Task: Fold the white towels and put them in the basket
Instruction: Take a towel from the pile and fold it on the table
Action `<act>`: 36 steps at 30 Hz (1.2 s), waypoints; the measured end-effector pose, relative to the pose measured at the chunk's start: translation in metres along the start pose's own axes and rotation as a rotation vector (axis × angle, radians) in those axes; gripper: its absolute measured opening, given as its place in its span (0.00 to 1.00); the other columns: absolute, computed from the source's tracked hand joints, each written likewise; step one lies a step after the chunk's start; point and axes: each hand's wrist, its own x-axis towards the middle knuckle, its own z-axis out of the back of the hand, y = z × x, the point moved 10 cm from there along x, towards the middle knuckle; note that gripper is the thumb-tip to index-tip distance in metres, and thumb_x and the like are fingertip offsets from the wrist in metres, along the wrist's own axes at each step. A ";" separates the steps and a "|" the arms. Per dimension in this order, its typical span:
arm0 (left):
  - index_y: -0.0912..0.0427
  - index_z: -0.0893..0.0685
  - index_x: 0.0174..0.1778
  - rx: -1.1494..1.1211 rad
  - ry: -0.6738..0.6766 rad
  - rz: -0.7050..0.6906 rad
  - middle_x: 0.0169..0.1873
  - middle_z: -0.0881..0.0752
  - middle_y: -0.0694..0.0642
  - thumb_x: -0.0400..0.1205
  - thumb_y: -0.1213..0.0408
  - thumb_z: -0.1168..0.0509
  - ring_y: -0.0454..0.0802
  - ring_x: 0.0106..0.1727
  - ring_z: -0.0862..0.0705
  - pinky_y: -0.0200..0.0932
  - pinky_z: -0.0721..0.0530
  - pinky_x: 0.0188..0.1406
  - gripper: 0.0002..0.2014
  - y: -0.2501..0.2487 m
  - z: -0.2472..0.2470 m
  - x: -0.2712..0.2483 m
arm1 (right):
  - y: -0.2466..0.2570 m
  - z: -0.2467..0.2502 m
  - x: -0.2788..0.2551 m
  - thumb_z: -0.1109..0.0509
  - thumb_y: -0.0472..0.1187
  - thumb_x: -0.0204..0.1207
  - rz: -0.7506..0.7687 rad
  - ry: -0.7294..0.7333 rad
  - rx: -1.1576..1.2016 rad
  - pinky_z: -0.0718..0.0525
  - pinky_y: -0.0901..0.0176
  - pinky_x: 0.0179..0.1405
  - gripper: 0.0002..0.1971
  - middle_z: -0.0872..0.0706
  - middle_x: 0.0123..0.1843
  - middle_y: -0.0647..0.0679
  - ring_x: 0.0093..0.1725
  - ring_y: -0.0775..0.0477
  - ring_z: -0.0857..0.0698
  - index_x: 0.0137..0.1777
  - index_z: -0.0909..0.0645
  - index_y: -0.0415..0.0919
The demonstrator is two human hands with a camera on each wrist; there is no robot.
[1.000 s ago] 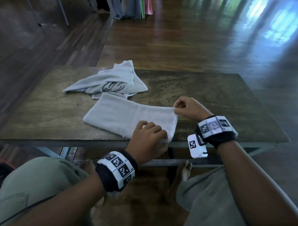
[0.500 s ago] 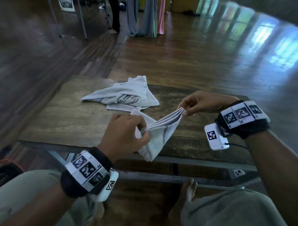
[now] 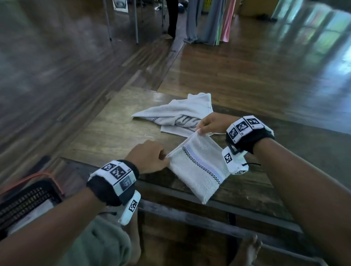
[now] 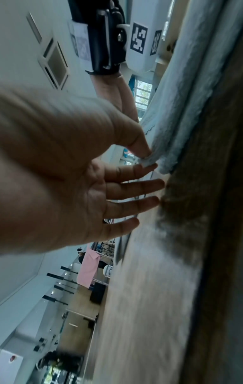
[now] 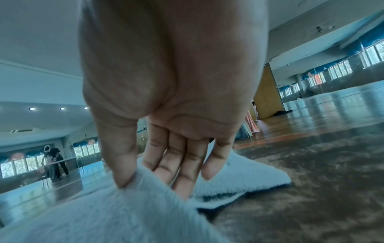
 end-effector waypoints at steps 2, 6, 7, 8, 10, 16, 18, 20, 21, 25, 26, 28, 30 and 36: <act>0.62 0.16 0.38 -0.034 0.011 0.013 0.33 0.14 0.56 0.76 0.52 0.35 0.54 0.35 0.16 0.46 0.20 0.35 0.14 0.005 -0.006 0.003 | -0.004 -0.008 0.008 0.30 0.41 0.77 -0.022 -0.004 -0.028 0.21 0.63 0.45 0.08 0.15 0.44 0.58 0.46 0.55 0.18 0.46 0.13 0.37; 0.58 0.17 0.41 -0.076 -0.010 0.023 0.36 0.14 0.53 0.76 0.52 0.35 0.52 0.38 0.16 0.47 0.17 0.38 0.11 0.010 -0.010 0.007 | -0.008 -0.015 0.016 0.30 0.40 0.76 -0.027 -0.078 -0.080 0.22 0.62 0.44 0.10 0.16 0.46 0.52 0.49 0.50 0.18 0.53 0.14 0.36; 0.57 0.18 0.43 -0.098 -0.017 0.029 0.37 0.14 0.52 0.77 0.53 0.35 0.52 0.39 0.16 0.46 0.17 0.38 0.11 0.011 -0.010 0.008 | -0.009 -0.016 0.016 0.30 0.41 0.76 -0.025 -0.097 -0.087 0.21 0.60 0.46 0.10 0.15 0.47 0.51 0.50 0.49 0.17 0.53 0.14 0.37; 0.55 0.20 0.46 -0.130 -0.023 0.037 0.38 0.14 0.51 0.78 0.53 0.36 0.51 0.39 0.16 0.45 0.18 0.38 0.10 0.011 -0.011 0.008 | -0.010 -0.018 0.017 0.30 0.41 0.76 -0.027 -0.111 -0.095 0.22 0.59 0.47 0.10 0.15 0.48 0.49 0.51 0.47 0.17 0.54 0.15 0.39; 0.53 0.21 0.49 -0.180 -0.039 0.039 0.38 0.15 0.49 0.79 0.52 0.36 0.48 0.40 0.16 0.43 0.19 0.37 0.09 0.010 -0.012 0.008 | -0.008 -0.020 0.016 0.29 0.42 0.76 -0.015 -0.127 -0.120 0.28 0.61 0.48 0.11 0.18 0.49 0.49 0.51 0.48 0.19 0.57 0.16 0.44; 0.58 0.16 0.45 -0.095 -0.046 -0.025 0.42 0.14 0.53 0.81 0.56 0.36 0.51 0.44 0.17 0.44 0.21 0.41 0.09 -0.007 -0.017 0.015 | -0.004 -0.022 0.001 0.29 0.37 0.75 0.038 -0.140 -0.226 0.31 0.66 0.50 0.10 0.14 0.54 0.48 0.50 0.55 0.22 0.56 0.13 0.42; 0.59 0.14 0.46 -0.084 -0.038 -0.027 0.43 0.13 0.53 0.81 0.58 0.36 0.51 0.45 0.17 0.46 0.18 0.45 0.09 -0.015 -0.019 0.021 | -0.016 -0.022 -0.010 0.28 0.37 0.74 0.007 -0.131 -0.278 0.28 0.65 0.50 0.11 0.13 0.56 0.46 0.53 0.50 0.18 0.55 0.13 0.41; 0.58 0.14 0.45 -0.052 -0.045 -0.044 0.40 0.15 0.53 0.81 0.59 0.37 0.52 0.44 0.17 0.44 0.21 0.42 0.08 -0.027 -0.020 0.027 | -0.030 -0.023 -0.026 0.27 0.37 0.73 -0.022 -0.144 -0.312 0.26 0.65 0.50 0.10 0.11 0.55 0.45 0.55 0.46 0.15 0.54 0.12 0.39; 0.58 0.14 0.44 -0.037 -0.045 -0.062 0.39 0.16 0.53 0.81 0.61 0.37 0.52 0.43 0.19 0.43 0.23 0.41 0.08 -0.035 -0.021 0.030 | -0.039 -0.023 -0.036 0.27 0.37 0.73 -0.034 -0.158 -0.308 0.25 0.64 0.49 0.09 0.11 0.53 0.45 0.54 0.46 0.15 0.52 0.12 0.38; 0.57 0.14 0.45 -0.064 -0.038 -0.190 0.41 0.13 0.55 0.79 0.66 0.36 0.52 0.44 0.17 0.44 0.20 0.43 0.05 -0.074 -0.027 0.035 | -0.078 -0.026 -0.072 0.27 0.37 0.72 -0.075 -0.215 -0.262 0.21 0.61 0.48 0.06 0.10 0.49 0.45 0.49 0.47 0.13 0.48 0.12 0.40; 0.57 0.14 0.45 -0.068 -0.033 -0.214 0.41 0.13 0.55 0.79 0.66 0.36 0.52 0.44 0.17 0.44 0.20 0.43 0.05 -0.083 -0.029 0.036 | -0.087 -0.025 -0.081 0.27 0.36 0.72 -0.088 -0.240 -0.237 0.22 0.62 0.48 0.05 0.10 0.48 0.46 0.48 0.49 0.14 0.47 0.12 0.40; 0.57 0.14 0.45 -0.049 -0.012 -0.245 0.42 0.12 0.54 0.79 0.65 0.35 0.52 0.44 0.16 0.42 0.21 0.43 0.04 -0.097 -0.037 0.038 | -0.098 -0.022 -0.098 0.27 0.35 0.72 -0.097 -0.284 -0.193 0.24 0.64 0.47 0.02 0.10 0.46 0.47 0.45 0.51 0.15 0.43 0.13 0.39; 0.57 0.14 0.44 -0.023 0.002 -0.250 0.43 0.12 0.55 0.79 0.64 0.35 0.52 0.45 0.16 0.43 0.20 0.44 0.05 -0.105 -0.043 0.041 | -0.099 -0.020 -0.113 0.27 0.33 0.71 -0.056 -0.323 -0.157 0.24 0.64 0.44 0.01 0.11 0.43 0.46 0.43 0.52 0.16 0.41 0.14 0.35; 0.59 0.14 0.47 0.020 0.051 -0.254 0.46 0.13 0.56 0.80 0.62 0.35 0.53 0.48 0.16 0.41 0.22 0.45 0.07 -0.115 -0.050 0.051 | -0.107 -0.020 -0.129 0.25 0.33 0.69 0.054 -0.422 -0.096 0.23 0.63 0.41 0.02 0.13 0.41 0.46 0.41 0.50 0.17 0.39 0.16 0.35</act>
